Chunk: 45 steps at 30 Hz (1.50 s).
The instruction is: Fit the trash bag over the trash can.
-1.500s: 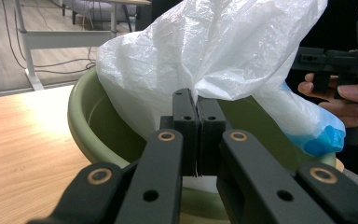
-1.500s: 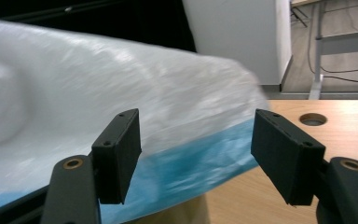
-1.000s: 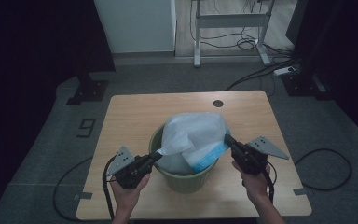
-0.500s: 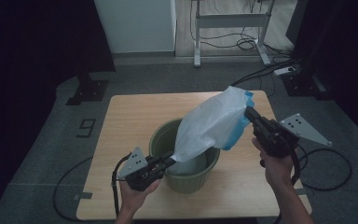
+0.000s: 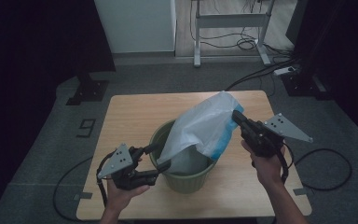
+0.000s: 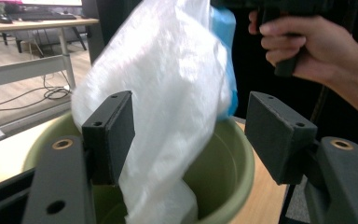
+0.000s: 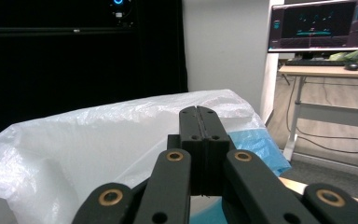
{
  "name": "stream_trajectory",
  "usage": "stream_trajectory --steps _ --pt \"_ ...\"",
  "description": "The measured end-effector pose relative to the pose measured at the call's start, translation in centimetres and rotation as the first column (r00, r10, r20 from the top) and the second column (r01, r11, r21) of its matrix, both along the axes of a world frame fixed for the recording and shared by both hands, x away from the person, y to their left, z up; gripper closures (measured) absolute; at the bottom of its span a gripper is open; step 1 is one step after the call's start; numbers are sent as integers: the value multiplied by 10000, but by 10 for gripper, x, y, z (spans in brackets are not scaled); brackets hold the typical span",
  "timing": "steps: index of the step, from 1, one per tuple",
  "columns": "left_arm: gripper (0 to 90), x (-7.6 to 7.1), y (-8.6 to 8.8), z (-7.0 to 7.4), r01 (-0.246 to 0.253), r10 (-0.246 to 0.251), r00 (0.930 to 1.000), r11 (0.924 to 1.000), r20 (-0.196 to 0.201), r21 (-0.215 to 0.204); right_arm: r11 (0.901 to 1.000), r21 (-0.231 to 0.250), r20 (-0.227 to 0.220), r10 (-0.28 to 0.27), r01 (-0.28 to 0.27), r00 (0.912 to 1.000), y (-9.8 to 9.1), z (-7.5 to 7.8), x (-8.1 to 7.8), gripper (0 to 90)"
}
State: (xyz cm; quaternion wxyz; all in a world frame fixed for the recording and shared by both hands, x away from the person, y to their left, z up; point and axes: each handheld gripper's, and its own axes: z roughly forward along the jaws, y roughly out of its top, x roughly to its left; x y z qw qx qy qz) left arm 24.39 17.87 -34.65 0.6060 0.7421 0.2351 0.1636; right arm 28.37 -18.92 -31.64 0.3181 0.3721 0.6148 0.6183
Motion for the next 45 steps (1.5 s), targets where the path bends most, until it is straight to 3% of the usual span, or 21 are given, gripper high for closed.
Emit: stream_trajectory --steps 8,12,23,28,33,38,45 --pt "352 21 -4 19 -188 191 9996 9997 -196 140 9980 -439 -93 457 -461 9989 20 -5 2 893" --pt "352 28 0 25 -194 194 9994 9998 -274 0 9959 -708 -153 556 -566 9983 27 -11 4 893" --pt "372 43 -1 47 -216 213 9990 9997 -398 -80 9940 -820 -206 704 -719 9973 32 -11 5 893" --pt "377 51 -10 51 -347 357 9975 9993 -603 162 9929 -887 -179 779 -792 9968 35 -9 4 893" --pt "407 57 -14 51 -514 518 9958 9987 -759 64 9925 -897 -166 815 -827 9965 36 -9 3 893" --pt "493 59 -20 45 -692 697 9943 9976 -811 93 9923 -885 -172 850 -861 9962 38 -10 3 893" --pt "771 60 -24 37 -718 725 9953 9973 -638 132 9913 -952 -115 907 -914 9958 41 -10 3 893"
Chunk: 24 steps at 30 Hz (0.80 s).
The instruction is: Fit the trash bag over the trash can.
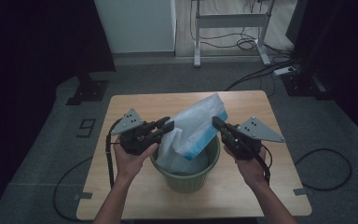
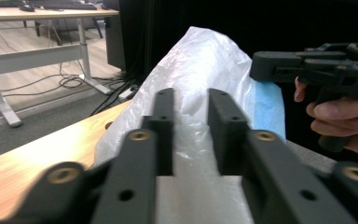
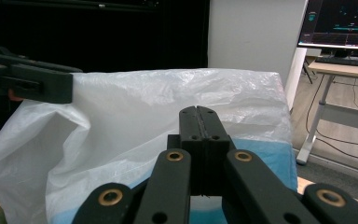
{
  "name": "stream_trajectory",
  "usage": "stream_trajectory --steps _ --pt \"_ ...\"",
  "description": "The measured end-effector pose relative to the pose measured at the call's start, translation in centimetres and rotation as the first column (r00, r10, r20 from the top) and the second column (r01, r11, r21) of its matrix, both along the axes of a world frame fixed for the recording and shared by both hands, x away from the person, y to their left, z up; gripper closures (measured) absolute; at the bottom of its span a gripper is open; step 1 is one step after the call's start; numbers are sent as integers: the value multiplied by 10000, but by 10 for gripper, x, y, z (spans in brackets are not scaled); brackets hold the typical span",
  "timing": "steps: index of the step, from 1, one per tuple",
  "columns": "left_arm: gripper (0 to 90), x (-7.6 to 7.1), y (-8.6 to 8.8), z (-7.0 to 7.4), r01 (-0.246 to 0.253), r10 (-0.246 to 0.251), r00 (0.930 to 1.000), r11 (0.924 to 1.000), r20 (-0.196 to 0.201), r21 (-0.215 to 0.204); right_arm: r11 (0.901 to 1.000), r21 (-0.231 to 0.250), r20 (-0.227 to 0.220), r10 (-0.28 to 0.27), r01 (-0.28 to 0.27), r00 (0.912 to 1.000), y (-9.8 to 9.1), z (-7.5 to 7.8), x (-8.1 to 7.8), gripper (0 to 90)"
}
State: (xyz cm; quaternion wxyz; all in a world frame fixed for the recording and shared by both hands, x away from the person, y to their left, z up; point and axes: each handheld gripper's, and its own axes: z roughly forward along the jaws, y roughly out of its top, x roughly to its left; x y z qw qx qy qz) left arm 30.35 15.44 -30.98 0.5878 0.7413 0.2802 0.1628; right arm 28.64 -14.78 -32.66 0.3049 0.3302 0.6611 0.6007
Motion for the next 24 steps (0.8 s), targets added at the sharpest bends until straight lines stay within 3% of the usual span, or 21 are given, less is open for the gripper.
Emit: stream_trajectory --steps 3,8,9,14,24 --pt "866 -2 1 -3 -105 107 9996 9999 266 -87 10000 38 -8 54 -54 10000 0 0 0 892" --pt "894 -6 11 -9 -362 386 9982 9979 449 -536 9996 193 -6 191 -191 9998 0 -2 -1 861" --pt "896 -6 18 -12 -437 471 9982 9951 368 -891 9982 461 82 373 -377 9993 -1 -4 -4 741" --pt "897 -7 37 -24 -529 537 9986 9854 4 -1616 9927 1073 304 516 -546 9982 -6 -9 -15 639" --pt "896 -8 56 -35 -657 607 9977 9751 -300 -2118 9932 1152 -190 209 -186 9996 -13 -39 -23 568"
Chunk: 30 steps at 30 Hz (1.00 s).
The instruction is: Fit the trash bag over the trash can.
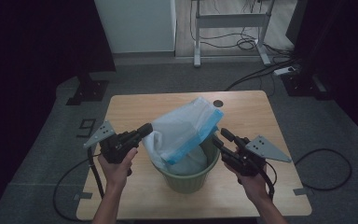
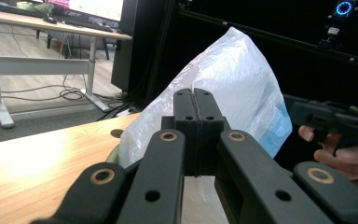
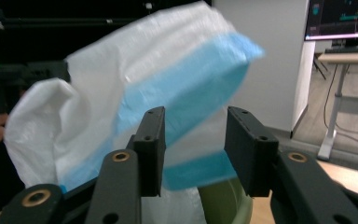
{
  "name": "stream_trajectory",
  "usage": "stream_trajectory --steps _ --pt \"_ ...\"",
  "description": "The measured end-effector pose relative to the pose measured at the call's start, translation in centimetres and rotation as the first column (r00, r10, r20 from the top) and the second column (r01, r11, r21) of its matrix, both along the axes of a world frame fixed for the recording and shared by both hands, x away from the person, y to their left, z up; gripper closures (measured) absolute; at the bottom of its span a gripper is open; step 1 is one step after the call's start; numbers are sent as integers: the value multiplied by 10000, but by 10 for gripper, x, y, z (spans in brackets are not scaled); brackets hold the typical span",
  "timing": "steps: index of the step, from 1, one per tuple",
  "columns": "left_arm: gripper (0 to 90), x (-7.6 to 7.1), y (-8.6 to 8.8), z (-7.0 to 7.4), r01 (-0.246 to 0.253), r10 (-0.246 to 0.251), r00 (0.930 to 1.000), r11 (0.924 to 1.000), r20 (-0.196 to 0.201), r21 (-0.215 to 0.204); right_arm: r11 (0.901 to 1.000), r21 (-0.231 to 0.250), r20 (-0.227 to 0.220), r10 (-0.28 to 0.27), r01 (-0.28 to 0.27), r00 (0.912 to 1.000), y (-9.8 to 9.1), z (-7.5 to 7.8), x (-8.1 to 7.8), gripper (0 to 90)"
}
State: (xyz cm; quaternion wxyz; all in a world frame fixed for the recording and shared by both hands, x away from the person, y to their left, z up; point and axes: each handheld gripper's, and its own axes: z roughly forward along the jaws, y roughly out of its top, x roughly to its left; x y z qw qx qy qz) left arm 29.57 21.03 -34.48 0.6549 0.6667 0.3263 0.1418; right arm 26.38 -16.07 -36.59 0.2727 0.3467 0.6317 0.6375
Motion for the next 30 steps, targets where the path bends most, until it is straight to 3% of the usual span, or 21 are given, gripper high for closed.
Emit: stream_trajectory --steps 8,17,23,25,30 --pt "896 0 -1 1 49 -49 10000 10000 46 -12 9998 -177 -379 -50 43 9993 6 -4 19 527" --pt "896 3 -1 0 162 -162 9999 9998 1 -114 9983 385 -1187 477 -434 9918 17 -10 40 491" --pt "896 4 0 -1 213 -214 9998 9996 -43 -197 9959 673 -1272 688 -606 9895 25 -9 43 527" --pt "896 4 1 -1 214 -215 9998 9995 -55 -237 9951 784 -1281 707 -610 9892 26 -8 44 588" --pt "895 4 1 -1 296 -298 9995 9993 -79 -237 9939 821 -705 800 -742 9943 25 -5 41 828"
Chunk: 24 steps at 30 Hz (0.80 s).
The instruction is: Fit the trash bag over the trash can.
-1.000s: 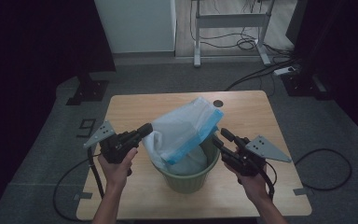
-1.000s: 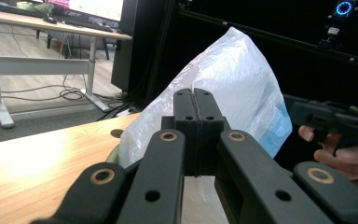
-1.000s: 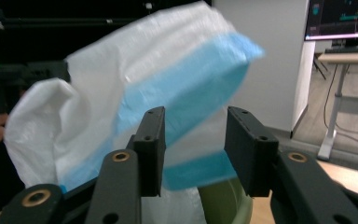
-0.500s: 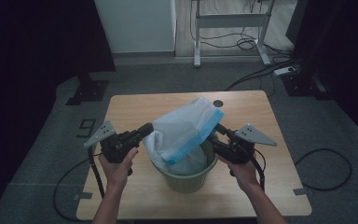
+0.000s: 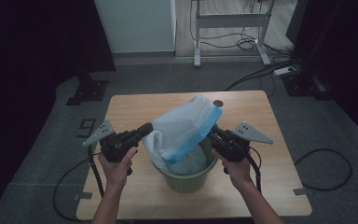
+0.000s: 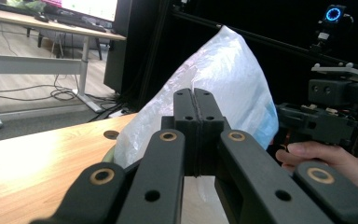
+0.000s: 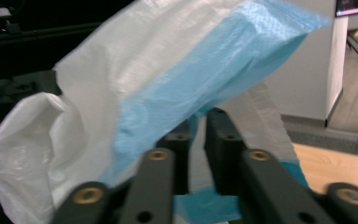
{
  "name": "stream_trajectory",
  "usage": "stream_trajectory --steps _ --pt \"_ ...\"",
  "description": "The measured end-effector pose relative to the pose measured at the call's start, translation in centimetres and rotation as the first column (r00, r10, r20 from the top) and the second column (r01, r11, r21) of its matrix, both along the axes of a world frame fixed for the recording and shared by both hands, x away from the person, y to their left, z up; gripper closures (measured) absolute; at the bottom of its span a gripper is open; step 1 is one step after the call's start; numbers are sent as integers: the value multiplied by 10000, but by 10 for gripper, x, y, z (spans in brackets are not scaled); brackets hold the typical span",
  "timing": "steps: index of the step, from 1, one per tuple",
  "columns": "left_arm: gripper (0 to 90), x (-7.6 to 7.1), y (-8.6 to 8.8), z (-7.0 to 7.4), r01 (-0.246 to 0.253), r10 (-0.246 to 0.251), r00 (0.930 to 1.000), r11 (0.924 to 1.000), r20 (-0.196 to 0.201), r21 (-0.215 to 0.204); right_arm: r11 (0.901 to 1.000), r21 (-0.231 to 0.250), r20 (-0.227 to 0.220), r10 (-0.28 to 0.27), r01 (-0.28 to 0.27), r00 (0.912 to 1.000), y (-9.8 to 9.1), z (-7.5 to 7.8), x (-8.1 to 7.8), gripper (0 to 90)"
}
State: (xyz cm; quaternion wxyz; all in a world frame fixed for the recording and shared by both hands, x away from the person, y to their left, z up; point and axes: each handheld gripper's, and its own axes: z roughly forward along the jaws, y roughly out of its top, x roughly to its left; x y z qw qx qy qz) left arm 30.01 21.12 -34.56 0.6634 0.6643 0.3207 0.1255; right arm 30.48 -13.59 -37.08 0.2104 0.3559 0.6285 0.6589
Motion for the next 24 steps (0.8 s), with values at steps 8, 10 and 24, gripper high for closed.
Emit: stream_trajectory --steps 8,10,24 --pt "893 -1 0 3 136 -135 9999 9999 103 -106 9999 -61 295 -118 120 9995 -9 7 -8 895" --pt "892 -1 0 4 130 -128 9998 9998 143 -134 9998 -42 289 -209 210 9994 -14 8 -8 895" --pt "889 2 1 11 267 -258 9995 9986 193 -455 9970 -266 317 -713 721 9970 -41 14 -13 894"
